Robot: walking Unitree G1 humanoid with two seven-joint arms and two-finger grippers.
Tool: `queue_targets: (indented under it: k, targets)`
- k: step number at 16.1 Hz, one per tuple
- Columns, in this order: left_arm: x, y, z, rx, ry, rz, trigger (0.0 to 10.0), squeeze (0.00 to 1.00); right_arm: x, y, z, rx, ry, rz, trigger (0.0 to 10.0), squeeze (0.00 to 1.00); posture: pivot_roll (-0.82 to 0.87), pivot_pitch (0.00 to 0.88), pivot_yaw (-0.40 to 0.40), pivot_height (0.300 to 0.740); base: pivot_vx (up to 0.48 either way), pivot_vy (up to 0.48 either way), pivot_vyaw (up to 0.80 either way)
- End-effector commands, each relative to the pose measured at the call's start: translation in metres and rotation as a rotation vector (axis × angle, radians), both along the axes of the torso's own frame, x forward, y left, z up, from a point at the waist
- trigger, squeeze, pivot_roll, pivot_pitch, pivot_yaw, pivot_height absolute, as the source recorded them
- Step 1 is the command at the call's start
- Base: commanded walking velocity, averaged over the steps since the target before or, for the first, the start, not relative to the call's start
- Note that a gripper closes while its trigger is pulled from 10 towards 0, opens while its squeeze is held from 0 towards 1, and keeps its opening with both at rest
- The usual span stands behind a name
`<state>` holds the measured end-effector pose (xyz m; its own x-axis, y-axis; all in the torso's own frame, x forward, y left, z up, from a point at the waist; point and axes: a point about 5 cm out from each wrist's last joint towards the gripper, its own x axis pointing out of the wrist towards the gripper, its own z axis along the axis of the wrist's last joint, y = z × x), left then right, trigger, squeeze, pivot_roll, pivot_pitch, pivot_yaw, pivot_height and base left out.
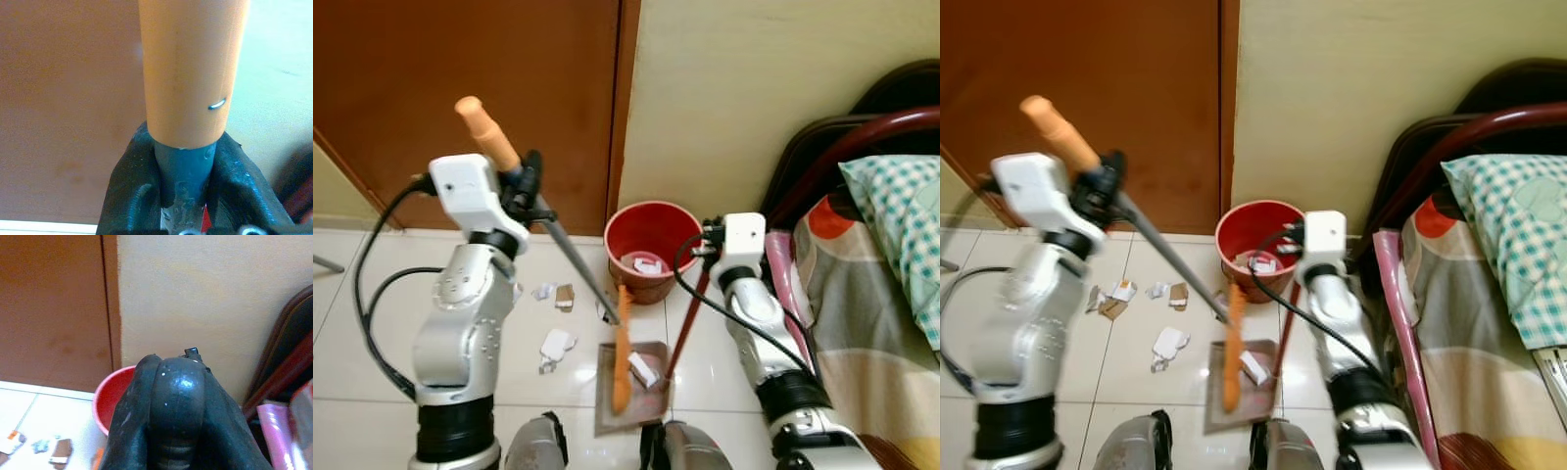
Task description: Sweep floor
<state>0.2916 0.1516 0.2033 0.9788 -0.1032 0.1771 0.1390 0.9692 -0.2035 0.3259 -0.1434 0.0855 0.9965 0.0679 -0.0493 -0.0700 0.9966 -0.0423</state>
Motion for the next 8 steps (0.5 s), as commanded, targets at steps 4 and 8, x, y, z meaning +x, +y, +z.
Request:
queue_targets:
  k: [4,8]
  targets:
    - [-0.010,0.022,0.014,0.084,-0.061,0.051,10.0,0.00,-0.013,-0.032,0.002,-0.086,-0.020,-0.013,10.0,0.00,0.08,0.151,-0.080,0.740,0.000,0.000,0.00]
    - [-0.027,0.011,-0.016,0.253,0.021,0.002,10.0,0.00,-0.023,-0.046,0.004,-0.042,-0.030,-0.049,10.0,0.00,0.08,0.198,-0.075,0.740,0.000,0.000,0.00]
